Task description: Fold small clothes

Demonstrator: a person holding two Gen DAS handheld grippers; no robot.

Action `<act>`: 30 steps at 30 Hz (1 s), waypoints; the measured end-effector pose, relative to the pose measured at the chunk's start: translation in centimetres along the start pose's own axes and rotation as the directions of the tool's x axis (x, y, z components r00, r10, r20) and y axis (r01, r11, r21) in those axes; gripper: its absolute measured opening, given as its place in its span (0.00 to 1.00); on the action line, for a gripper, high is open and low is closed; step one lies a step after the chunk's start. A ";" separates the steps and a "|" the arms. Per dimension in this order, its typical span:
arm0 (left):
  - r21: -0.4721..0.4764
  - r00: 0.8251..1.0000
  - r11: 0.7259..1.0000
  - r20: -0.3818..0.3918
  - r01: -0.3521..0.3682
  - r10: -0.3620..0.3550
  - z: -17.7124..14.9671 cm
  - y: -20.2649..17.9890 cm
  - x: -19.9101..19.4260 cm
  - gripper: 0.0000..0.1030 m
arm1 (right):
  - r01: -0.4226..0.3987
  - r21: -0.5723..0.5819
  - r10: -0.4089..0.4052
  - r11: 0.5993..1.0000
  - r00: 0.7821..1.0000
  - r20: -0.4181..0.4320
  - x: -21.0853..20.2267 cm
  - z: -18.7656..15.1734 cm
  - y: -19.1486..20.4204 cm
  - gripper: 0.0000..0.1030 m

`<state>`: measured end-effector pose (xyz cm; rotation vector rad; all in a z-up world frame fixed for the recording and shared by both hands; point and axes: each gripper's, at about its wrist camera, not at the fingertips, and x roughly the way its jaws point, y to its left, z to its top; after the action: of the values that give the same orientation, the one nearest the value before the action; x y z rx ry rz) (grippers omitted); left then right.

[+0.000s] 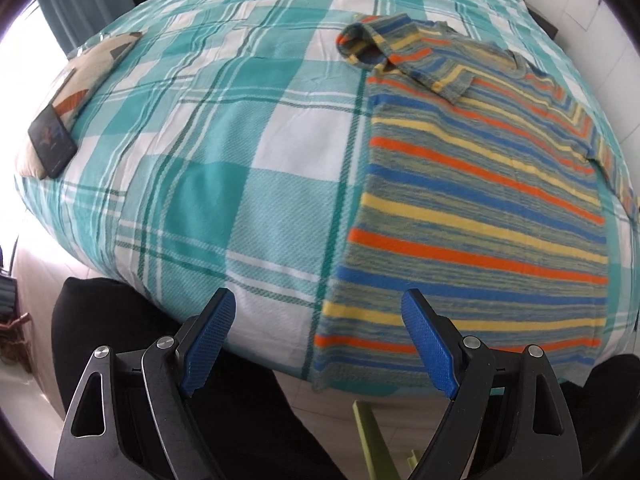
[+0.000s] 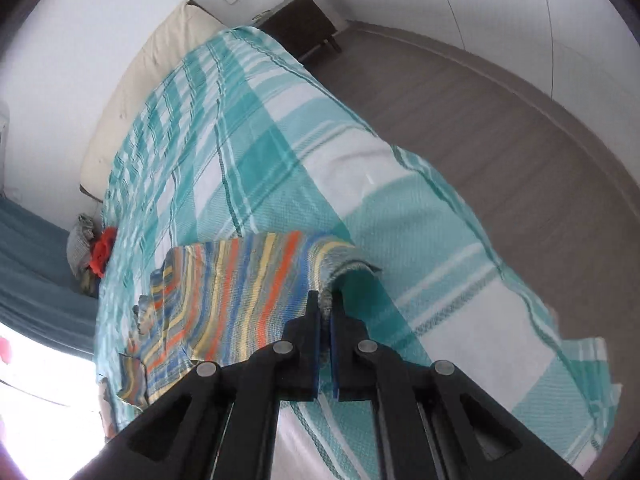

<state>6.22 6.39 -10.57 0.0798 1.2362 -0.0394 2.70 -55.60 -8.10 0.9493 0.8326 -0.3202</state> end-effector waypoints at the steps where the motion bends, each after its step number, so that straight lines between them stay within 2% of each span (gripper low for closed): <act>1: 0.014 1.000 1.000 0.009 0.003 -0.003 0.1 -0.6 -0.4 0.84 | -0.038 0.029 0.039 0.999 0.999 -0.009 0.7 -0.3 -0.8 0.08; 3: 0.040 1.000 0.999 0.025 -0.002 0.001 0.0 -1.6 -1.0 0.84 | -0.086 0.069 0.087 0.994 0.996 0.000 1.5 -0.8 -2.2 0.14; 5: 0.057 0.999 0.998 0.033 -0.012 0.010 -0.1 -1.9 -1.3 0.84 | -0.157 0.118 0.156 0.980 0.988 0.019 2.2 -1.4 -3.4 0.37; 7: 0.065 0.999 0.998 0.026 -0.026 0.024 -0.3 -2.0 -1.0 0.84 | -0.229 0.164 0.224 0.959 0.973 0.049 2.6 -1.7 -4.4 0.38; 8: 0.066 0.999 0.997 0.015 -0.034 0.033 -0.3 -1.9 -0.7 0.84 | -0.227 0.165 0.222 0.960 0.974 0.046 2.9 -1.7 -4.4 0.21; 9: 0.064 0.999 0.997 0.002 -0.040 0.040 -0.4 -1.8 -0.3 0.84 | -0.181 0.146 0.178 0.973 0.984 0.031 3.3 -1.5 -4.1 0.02; 11: 0.055 0.999 0.997 -0.009 -0.048 0.048 -0.6 -1.5 -0.1 0.84 | -0.032 0.062 0.030 0.998 0.999 0.025 2.7 -1.3 -2.9 0.01; 14: 0.052 0.997 0.996 0.009 -0.072 0.072 -1.1 -1.1 0.0 0.84 | 0.138 -0.049 -0.133 0.989 0.986 0.097 0.3 -0.9 -2.2 0.01; 15: 0.059 0.996 0.995 0.009 -0.084 0.084 -1.2 -1.1 0.3 0.84 | 0.163 -0.047 -0.159 0.985 0.983 0.090 0.4 -1.0 -2.9 0.01; 17: 0.080 0.995 0.991 0.001 -0.103 0.103 -1.4 -1.1 0.9 0.84 | 0.141 0.002 -0.141 0.990 0.989 0.051 1.3 -1.3 -4.5 0.00; 19: 0.110 0.993 0.987 0.005 -0.118 0.119 -1.2 -1.3 1.2 0.84 | 0.165 -0.019 -0.163 0.986 0.984 0.067 1.3 -1.5 -4.0 0.01; 22: 0.177 0.989 0.975 0.073 -0.136 0.125 0.8 -2.0 0.4 0.84 | 0.200 -0.053 -0.195 0.978 0.977 0.080 1.5 -1.8 -3.2 0.01; 24: 0.228 0.982 0.964 0.160 -0.134 0.098 3.2 -2.8 -0.9 0.84 | 0.191 -0.081 -0.184 0.978 0.979 0.090 1.2 -1.8 -3.0 0.12; 25: 0.265 0.976 0.955 0.203 -0.134 0.081 4.7 -3.5 -1.5 0.86 | 0.186 -0.089 -0.179 0.978 0.980 0.090 0.8 -2.0 -2.9 0.22; 26: 0.307 0.968 0.941 0.243 -0.143 0.068 6.2 -4.5 -1.9 0.88 | 0.183 -0.094 -0.175 0.979 0.980 0.092 0.3 -2.3 -2.9 0.43; 28: 0.408 0.953 0.901 0.302 -0.150 0.022 9.0 -6.9 -2.0 0.92 | 0.221 -0.110 -0.205 0.969 0.969 0.140 -1.8 -3.1 -2.5 0.61; 30: 0.533 0.950 0.833 0.311 -0.149 -0.029 11.3 -10.0 -0.9 0.94 | 0.278 -0.130 -0.248 0.952 0.946 0.209 -4.2 -4.3 -2.0 0.62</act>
<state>15.78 -4.50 -6.42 0.6001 0.8739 -0.3457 -3.31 -53.69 -7.43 0.6467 0.7966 -0.5600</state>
